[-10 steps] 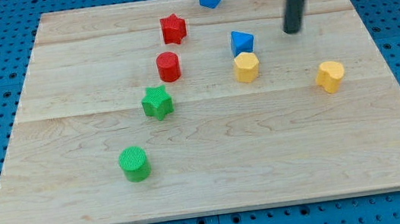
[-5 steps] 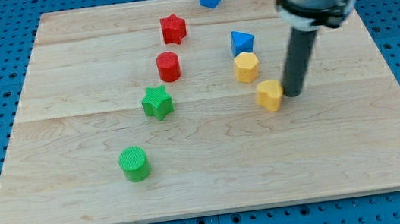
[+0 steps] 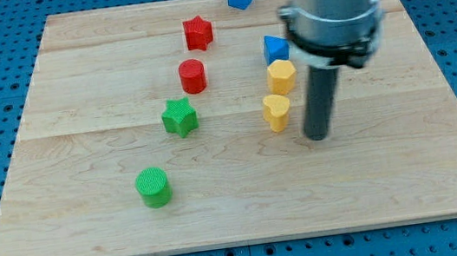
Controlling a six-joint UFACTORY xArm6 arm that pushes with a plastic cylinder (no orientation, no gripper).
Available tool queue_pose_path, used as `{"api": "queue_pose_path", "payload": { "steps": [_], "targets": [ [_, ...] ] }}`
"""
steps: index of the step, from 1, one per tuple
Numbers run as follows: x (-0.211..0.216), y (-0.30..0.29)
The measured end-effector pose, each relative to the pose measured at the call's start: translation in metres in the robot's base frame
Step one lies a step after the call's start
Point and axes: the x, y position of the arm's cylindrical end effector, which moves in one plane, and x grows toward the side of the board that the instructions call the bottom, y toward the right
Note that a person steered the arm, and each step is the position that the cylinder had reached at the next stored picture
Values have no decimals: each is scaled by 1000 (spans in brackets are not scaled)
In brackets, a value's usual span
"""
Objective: Push the heart diagonally to the red circle
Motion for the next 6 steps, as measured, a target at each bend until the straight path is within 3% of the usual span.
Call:
{"api": "queue_pose_path", "payload": {
  "steps": [1, 2, 4, 6],
  "targets": [
    [-57, 86],
    [-147, 117],
    [-251, 5],
    [-243, -133]
  ]
}}
